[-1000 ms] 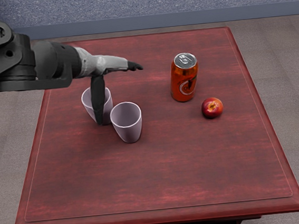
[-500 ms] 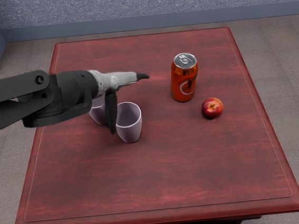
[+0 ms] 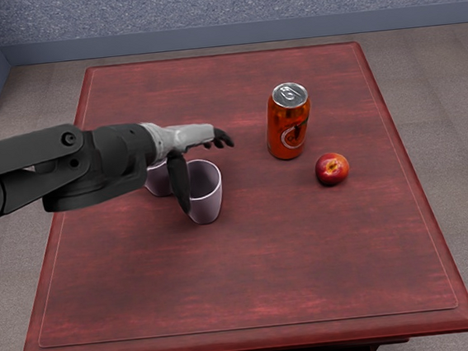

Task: Pick up cup and place in cup with left hand

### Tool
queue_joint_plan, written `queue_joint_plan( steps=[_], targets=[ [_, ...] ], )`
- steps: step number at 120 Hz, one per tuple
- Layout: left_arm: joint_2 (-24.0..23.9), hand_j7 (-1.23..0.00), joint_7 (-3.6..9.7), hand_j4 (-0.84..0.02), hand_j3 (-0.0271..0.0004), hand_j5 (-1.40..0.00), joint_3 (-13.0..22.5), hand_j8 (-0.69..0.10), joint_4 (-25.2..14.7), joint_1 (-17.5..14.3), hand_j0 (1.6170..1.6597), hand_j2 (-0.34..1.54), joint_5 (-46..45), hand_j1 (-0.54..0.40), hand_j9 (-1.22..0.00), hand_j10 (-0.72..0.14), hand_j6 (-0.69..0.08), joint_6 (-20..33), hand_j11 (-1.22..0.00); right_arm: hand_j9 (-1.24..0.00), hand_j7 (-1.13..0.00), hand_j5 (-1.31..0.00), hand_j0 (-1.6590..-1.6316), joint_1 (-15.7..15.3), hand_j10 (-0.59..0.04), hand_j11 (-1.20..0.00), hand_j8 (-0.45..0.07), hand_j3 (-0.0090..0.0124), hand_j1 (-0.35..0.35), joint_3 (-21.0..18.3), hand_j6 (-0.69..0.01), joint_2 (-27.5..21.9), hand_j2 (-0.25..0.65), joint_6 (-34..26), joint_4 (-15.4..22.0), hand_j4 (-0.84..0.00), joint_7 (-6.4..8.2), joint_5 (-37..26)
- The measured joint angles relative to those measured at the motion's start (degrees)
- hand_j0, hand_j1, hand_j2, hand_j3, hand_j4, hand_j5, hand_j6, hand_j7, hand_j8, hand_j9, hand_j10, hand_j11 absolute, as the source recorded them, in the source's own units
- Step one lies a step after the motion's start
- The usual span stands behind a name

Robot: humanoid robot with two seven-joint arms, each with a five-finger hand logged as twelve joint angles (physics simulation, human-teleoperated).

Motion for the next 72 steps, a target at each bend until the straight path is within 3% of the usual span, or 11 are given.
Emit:
queue_joint_plan(
  steps=[23,29,30,72],
  targets=[
    [0.0,-0.34,0.0,-0.266,0.0,-0.34,0.0,-0.266,0.0,0.8,1.658,0.05,0.0,0.034,-0.34,-0.265,-0.266,-0.3,-0.34,0.0,0.0,0.0,-1.6581,0.0,0.0,0.0,0.0,0.0,-0.349,0.0,0.0,0.0,0.0,0.0,0.0,0.0,0.0,0.0],
    [0.1,-0.37,0.0,-0.28,0.0,-0.37,0.0,-0.281,0.0,0.9,1.6575,0.0,-0.1,0.02,-0.37,-0.28,-0.281,-0.3,-0.37,0.0,0.0,0.0,-1.6581,0.0,0.0,0.0,0.0,0.0,-0.349,0.0,0.0,0.0,0.0,0.0,0.0,0.0,0.0,0.0],
    [0.1,-0.37,0.0,-0.28,0.0,-0.37,0.0,-0.281,0.0,0.9,1.6562,-0.09,-0.1,0.051,-0.37,-0.28,-0.281,-0.4,-0.37,0.0,0.0,0.0,-1.6581,0.0,0.0,0.0,0.0,0.0,-0.349,0.0,0.0,0.0,0.0,0.0,0.0,0.0,0.0,0.0],
    [-0.1,-0.47,0.0,-0.365,0.0,-0.47,0.1,-0.362,0.1,1.5,1.6576,0.05,0.0,-0.073,-0.47,-0.363,-0.374,-0.4,-0.47,0.0,0.0,0.0,-1.6581,0.0,0.0,0.0,0.0,0.0,-0.349,0.0,0.0,0.0,0.0,0.0,0.0,0.0,0.0,0.0]
  ],
)
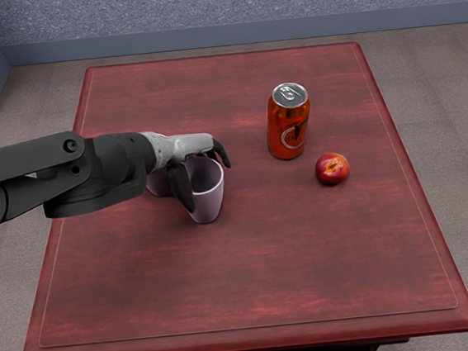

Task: Pick up cup and place in cup with left hand

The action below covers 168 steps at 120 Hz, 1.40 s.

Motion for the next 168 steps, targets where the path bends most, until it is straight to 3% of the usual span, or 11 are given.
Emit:
queue_joint_plan(
  steps=[36,64,114,168],
  targets=[
    [0.0,-0.54,0.0,-0.42,0.0,-0.53,-0.1,-0.286,0.0,0.0,1.6564,0.1,0.0,-0.114,-0.54,-0.409,-0.315,-1.1,-0.54,0.0,0.0,0.0,-1.6581,0.0,0.0,0.0,0.0,0.0,-0.349,0.0,0.0,0.0,0.0,0.0,0.0,0.0,0.0,0.0],
    [0.4,-0.58,0.0,-0.432,0.0,-0.58,-0.6,-0.291,0.0,-0.9,1.6557,0.07,-0.1,-0.091,-0.58,-0.416,-0.316,-1.5,-0.58,0.0,0.0,0.0,-1.6581,0.0,0.0,0.0,0.0,0.0,-0.349,0.0,0.0,0.0,0.0,0.0,0.0,0.0,-0.01,0.0],
    [4.0,-0.59,0.0,-0.429,0.0,-0.6,-3.1,-0.329,0.1,-8.6,1.6549,0.0,-1.4,-0.045,-0.59,-0.433,-0.353,-1.6,-0.59,0.0,0.0,0.0,-1.6581,0.0,0.0,0.0,0.0,0.0,-0.349,0.0,0.001,0.0,0.0,0.0,0.0,0.0,0.0,0.0],
    [7.5,-0.6,0.0,-0.428,0.0,-0.61,-5.6,-0.319,0.4,-9.3,1.6556,0.09,-2.4,-0.116,-0.6,-0.421,-0.311,-1.5,-0.6,0.0,0.0,0.0,-1.6581,0.0,0.0,0.0,0.0,0.0,-0.349,0.0,0.001,0.0,0.0,0.0,0.0,0.0,0.0,0.0]
  ],
)
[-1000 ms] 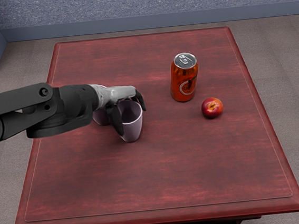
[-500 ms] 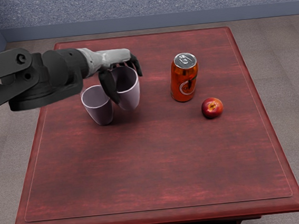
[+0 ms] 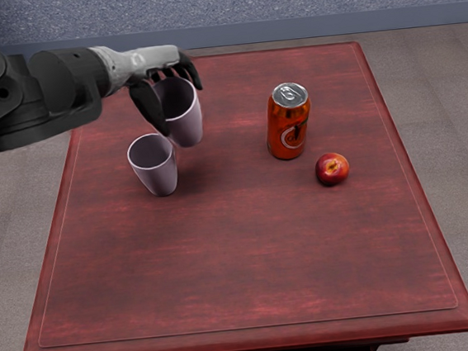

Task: Pick up cup and place in cup with left hand

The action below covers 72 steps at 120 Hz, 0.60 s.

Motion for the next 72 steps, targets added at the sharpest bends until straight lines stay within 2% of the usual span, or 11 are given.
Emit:
queue_joint_plan(
  steps=[16,23,29,30,35,42,61,63,72],
  targets=[
    [1.3,-0.59,0.0,-0.433,0.0,-0.6,-0.6,-0.335,0.1,-0.1,1.6567,0.18,-0.4,-0.133,-0.59,-0.447,-0.335,0.0,-0.59,0.0,0.0,0.0,-1.6581,0.0,0.0,0.0,0.0,0.0,-0.349,0.0,0.001,0.0,0.0,0.0,0.0,0.0,0.0,0.0],
    [2.0,-0.6,0.0,-0.428,0.0,-0.61,-0.7,-0.326,0.1,-0.1,1.6566,0.2,-0.7,-0.151,-0.59,-0.43,-0.312,0.0,-0.6,0.0,0.0,0.0,-1.6581,0.0,0.0,0.0,0.0,0.0,-0.349,0.0,0.001,0.0,0.0,0.0,0.0,0.0,0.0,0.0],
    [2.4,-0.6,0.0,-0.428,0.0,-0.61,-0.8,-0.34,0.2,-0.3,1.6566,0.2,-1.0,-0.139,-0.59,-0.443,-0.335,-0.1,-0.59,0.0,0.0,0.0,-1.6581,0.0,0.0,0.0,0.0,0.0,-0.349,0.0,0.001,0.0,0.0,0.0,0.0,0.0,0.0,0.0],
    [2.6,-0.6,0.0,-0.425,0.0,-0.61,-0.8,-0.328,0.2,-0.4,1.6565,0.21,-1.2,-0.148,-0.59,-0.429,-0.31,-0.1,-0.6,0.0,0.0,0.0,-1.6581,0.0,0.0,0.0,0.0,0.0,-0.349,0.0,0.001,0.0,0.0,0.0,0.0,0.0,0.0,0.0],
    [3.0,-0.59,0.0,-0.43,0.0,-0.61,-0.8,-0.331,0.2,-0.4,1.657,0.23,-1.7,-0.15,-0.59,-0.431,-0.335,-0.1,-0.59,0.0,0.0,0.0,-1.6581,0.0,0.0,0.0,0.0,0.0,-0.349,0.0,0.001,0.0,0.0,0.0,0.0,0.0,0.0,0.0],
    [4.0,-0.6,0.0,-0.43,0.0,-0.61,-0.8,-0.333,0.2,-0.4,1.6571,0.24,-2.2,-0.153,-0.59,-0.433,-0.326,-0.3,-0.59,0.0,0.0,0.0,-1.6581,0.0,0.0,0.0,0.0,0.0,-0.349,0.0,0.001,0.0,0.0,0.0,0.0,0.0,0.0,0.0],
    [5.6,-0.59,0.0,-0.431,0.0,-0.6,-0.9,-0.354,0.2,-0.1,1.6568,0.19,-2.9,-0.134,-0.59,-0.435,-0.345,-0.9,-0.59,0.0,0.0,0.0,-1.6581,0.0,0.0,0.0,0.0,0.0,-0.349,0.0,0.001,0.0,0.0,0.0,0.0,0.0,0.0,0.0],
    [5.7,-0.59,0.0,-0.428,0.0,-0.6,-0.9,-0.34,0.2,-0.1,1.6567,0.2,-2.9,-0.144,-0.59,-0.433,-0.324,-1.0,-0.59,0.0,0.0,0.0,-1.6581,0.0,0.0,0.0,0.0,0.0,-0.349,0.0,0.001,0.0,0.0,0.0,0.0,0.0,0.0,0.0],
    [6.1,-0.58,-0.01,-0.428,0.0,-0.6,-0.9,-0.358,0.2,0.1,1.6567,0.19,-3.0,-0.129,-0.59,-0.433,-0.348,-1.6,-0.59,0.0,0.0,0.0,-1.6581,0.0,0.0,0.0,0.0,0.0,-0.349,0.0,0.001,0.0,0.0,0.0,0.0,0.0,0.0,0.0]
  ],
)
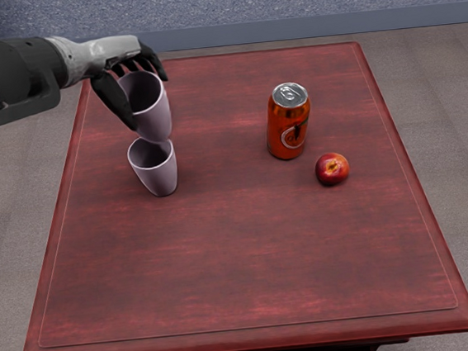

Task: Pick up cup and place in cup with left hand

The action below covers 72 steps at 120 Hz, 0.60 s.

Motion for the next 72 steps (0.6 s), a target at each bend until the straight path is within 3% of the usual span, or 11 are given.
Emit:
queue_joint_plan(
  steps=[50,72],
  targets=[
    [1.0,-0.56,0.01,-0.414,0.0,-0.56,0.2,-0.355,0.0,1.2,1.6572,0.16,-3.2,-0.118,-0.56,-0.418,-0.357,-3.3,-0.56,0.0,0.0,0.0,-1.6581,0.0,0.0,0.0,0.0,0.0,-0.349,0.0,0.001,0.0,0.0,0.0,0.0,0.0,0.0,0.0],
    [1.0,-0.33,0.01,-0.253,0.0,-0.34,0.1,-0.229,0.1,1.7,1.6577,0.08,-3.3,0.061,-0.33,-0.254,-0.23,-2.9,-0.33,0.0,0.0,0.0,-1.6581,0.0,0.0,0.0,0.0,0.0,-0.349,0.0,0.001,0.0,0.0,0.0,0.0,0.0,0.0,0.0]
  ],
)
